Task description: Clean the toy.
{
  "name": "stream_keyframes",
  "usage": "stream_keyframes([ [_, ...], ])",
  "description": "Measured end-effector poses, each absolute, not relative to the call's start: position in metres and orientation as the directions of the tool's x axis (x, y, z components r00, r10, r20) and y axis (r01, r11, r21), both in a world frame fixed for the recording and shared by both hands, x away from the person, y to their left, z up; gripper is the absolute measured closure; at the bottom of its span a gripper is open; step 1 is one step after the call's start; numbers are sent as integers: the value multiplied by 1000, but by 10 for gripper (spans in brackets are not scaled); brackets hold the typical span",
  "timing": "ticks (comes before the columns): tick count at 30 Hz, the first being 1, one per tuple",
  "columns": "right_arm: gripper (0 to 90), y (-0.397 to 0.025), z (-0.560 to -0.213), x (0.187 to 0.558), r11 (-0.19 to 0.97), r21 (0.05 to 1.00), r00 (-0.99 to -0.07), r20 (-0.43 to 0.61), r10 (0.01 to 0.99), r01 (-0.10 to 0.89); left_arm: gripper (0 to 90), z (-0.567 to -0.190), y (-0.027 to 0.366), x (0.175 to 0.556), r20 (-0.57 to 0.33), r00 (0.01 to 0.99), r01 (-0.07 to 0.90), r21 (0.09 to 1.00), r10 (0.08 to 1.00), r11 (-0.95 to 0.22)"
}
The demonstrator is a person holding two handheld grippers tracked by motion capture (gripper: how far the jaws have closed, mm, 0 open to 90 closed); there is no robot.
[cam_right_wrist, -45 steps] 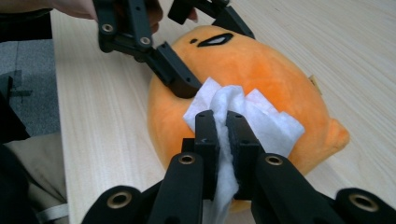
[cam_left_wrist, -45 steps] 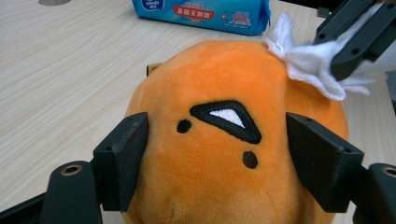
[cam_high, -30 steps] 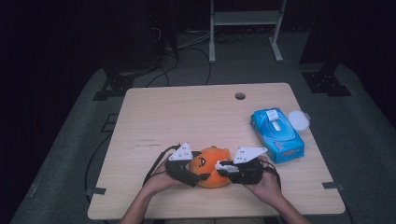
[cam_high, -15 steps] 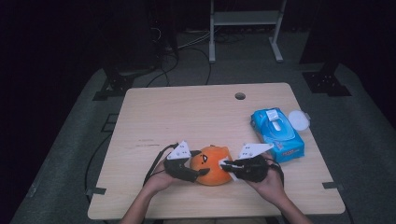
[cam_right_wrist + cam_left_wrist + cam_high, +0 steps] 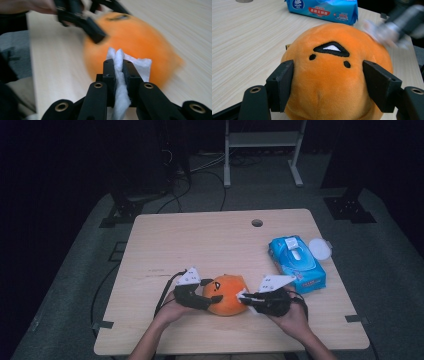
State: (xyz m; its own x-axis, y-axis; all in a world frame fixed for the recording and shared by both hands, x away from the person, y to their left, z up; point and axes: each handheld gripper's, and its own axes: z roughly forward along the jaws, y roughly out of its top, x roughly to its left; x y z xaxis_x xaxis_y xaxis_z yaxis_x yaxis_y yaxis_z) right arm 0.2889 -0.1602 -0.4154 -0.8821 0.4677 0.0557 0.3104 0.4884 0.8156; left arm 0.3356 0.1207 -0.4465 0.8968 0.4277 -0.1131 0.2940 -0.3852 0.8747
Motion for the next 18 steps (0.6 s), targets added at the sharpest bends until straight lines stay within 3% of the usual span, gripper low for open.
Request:
stream_keyframes([
  [5, 816, -139, -415, 281, 532, 807, -906, 11, 423, 258, 279, -447, 123, 336, -113, 897, 295, 873, 428, -389],
  [13, 816, -180, -418, 298, 468, 813, -841, 48, 539, 346, 273, -450, 126, 338, -135, 895, 307, 877, 425, -369],
  [18, 815, -167, -417, 292, 464, 822, -870, 74, 488, 330, 267, -448, 120, 336, -125, 893, 303, 876, 431, -374],
])
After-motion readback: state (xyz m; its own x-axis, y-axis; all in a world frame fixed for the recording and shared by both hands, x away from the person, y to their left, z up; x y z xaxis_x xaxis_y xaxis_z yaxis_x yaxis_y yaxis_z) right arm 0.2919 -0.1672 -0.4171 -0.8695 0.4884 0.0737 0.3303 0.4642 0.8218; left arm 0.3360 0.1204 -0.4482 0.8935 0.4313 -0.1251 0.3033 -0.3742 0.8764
